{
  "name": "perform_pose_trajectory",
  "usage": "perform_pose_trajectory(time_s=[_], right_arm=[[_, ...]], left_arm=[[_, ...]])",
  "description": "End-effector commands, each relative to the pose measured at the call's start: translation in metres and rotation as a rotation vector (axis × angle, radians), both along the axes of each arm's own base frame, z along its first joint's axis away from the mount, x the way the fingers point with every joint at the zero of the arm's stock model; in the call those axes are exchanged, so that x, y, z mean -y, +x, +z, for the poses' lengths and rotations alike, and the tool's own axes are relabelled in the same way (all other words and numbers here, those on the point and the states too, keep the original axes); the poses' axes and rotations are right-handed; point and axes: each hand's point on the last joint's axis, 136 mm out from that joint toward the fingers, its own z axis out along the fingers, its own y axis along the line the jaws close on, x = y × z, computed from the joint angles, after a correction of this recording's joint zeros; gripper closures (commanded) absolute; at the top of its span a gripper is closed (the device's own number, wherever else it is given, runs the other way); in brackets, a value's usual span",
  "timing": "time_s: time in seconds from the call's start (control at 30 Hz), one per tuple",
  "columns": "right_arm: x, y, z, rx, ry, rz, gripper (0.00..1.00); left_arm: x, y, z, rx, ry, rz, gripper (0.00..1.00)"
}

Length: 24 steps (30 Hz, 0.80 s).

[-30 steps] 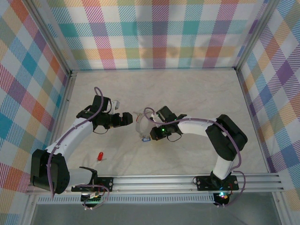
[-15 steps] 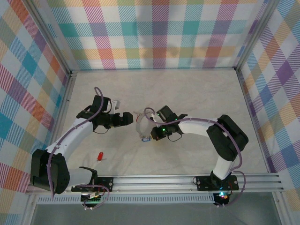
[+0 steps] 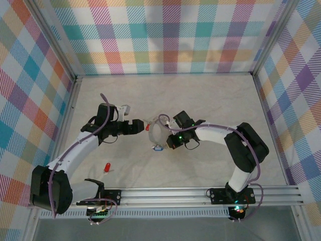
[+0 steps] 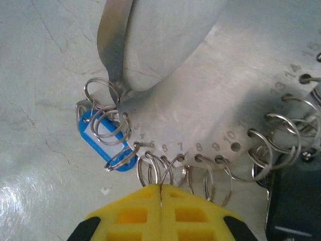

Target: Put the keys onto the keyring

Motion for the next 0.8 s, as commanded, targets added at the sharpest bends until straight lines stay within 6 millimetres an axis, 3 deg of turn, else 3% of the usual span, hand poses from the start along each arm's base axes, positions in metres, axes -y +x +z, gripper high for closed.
perform_pose_trajectory(time_s=[0.0,0.47,0.77], right_arm=[[0.006,-0.001,-0.013,-0.011,-0.064,0.032,0.98],[0.013,0.010,-0.008,0.029,-0.119,-0.008,0.83],[0.016,0.014,-0.005,0.045,-0.132,-0.029,0.81]], left_arm=[[0.003,-0.002,0.008,0.064,0.009,-0.038,0.05],[-0.002,-0.005,0.007,0.065,0.043,-0.034,0.04],[-0.002,-0.006,0.007,0.061,0.045,-0.033,0.04]])
